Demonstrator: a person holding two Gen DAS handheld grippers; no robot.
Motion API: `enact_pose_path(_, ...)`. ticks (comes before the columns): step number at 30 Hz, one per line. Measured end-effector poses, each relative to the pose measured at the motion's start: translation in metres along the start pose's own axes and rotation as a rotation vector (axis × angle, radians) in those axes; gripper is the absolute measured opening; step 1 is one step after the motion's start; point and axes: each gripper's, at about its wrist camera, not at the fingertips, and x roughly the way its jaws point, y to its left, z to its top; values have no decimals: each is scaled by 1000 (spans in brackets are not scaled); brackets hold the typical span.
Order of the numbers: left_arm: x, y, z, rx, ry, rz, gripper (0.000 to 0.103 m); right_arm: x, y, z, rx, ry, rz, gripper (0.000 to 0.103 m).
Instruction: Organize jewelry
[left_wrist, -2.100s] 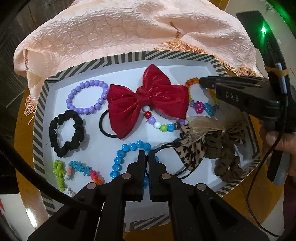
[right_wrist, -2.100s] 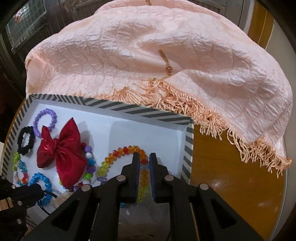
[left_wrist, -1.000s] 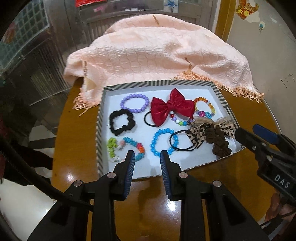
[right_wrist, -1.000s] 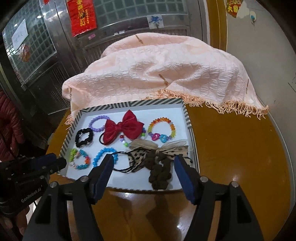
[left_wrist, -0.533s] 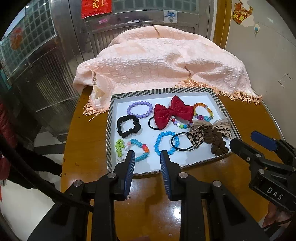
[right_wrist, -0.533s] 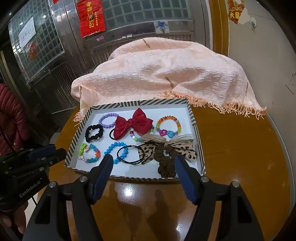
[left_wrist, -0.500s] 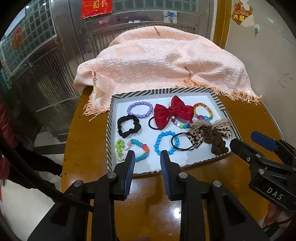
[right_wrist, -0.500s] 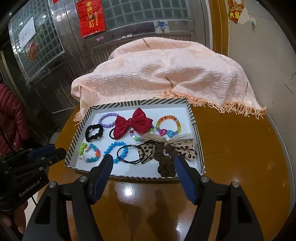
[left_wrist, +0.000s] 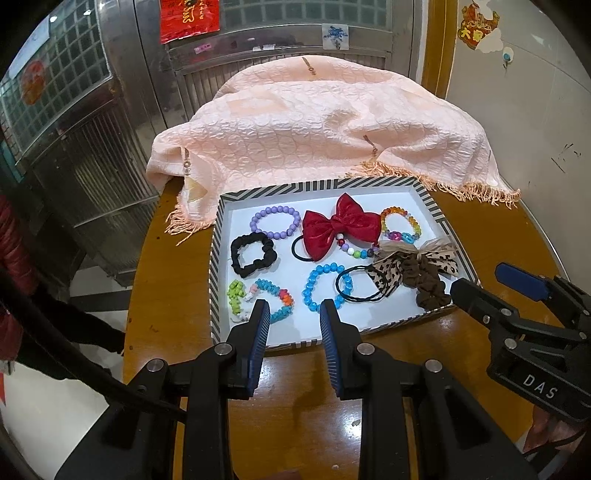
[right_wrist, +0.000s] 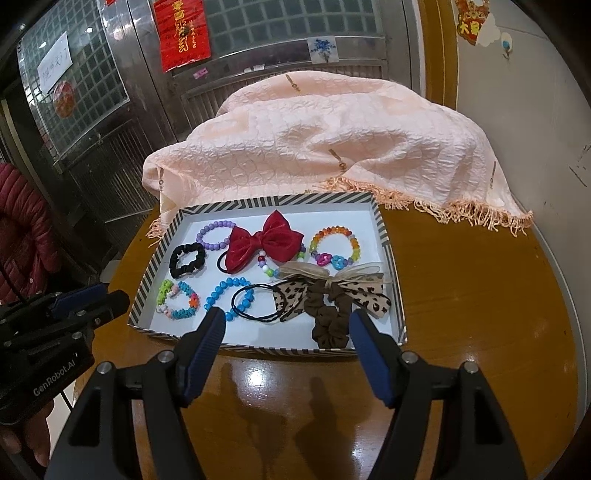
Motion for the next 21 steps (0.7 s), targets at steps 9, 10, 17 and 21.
enact_pose_path(9,6,-2,2,-7,12,-7,22,6,-2,2,3,15,3,73)
enact_pose_path(10,7,-2,3,-7,14,-7,22,7,-2,2,3,16,2,73)
enact_pose_path(17,11,-3,3,-5,18,-14,22,10,-1,4,-1,24,1,73)
enact_pose_path(21,11,-2,3,-4,1,-28,22,12,0,4,2,27,1,73)
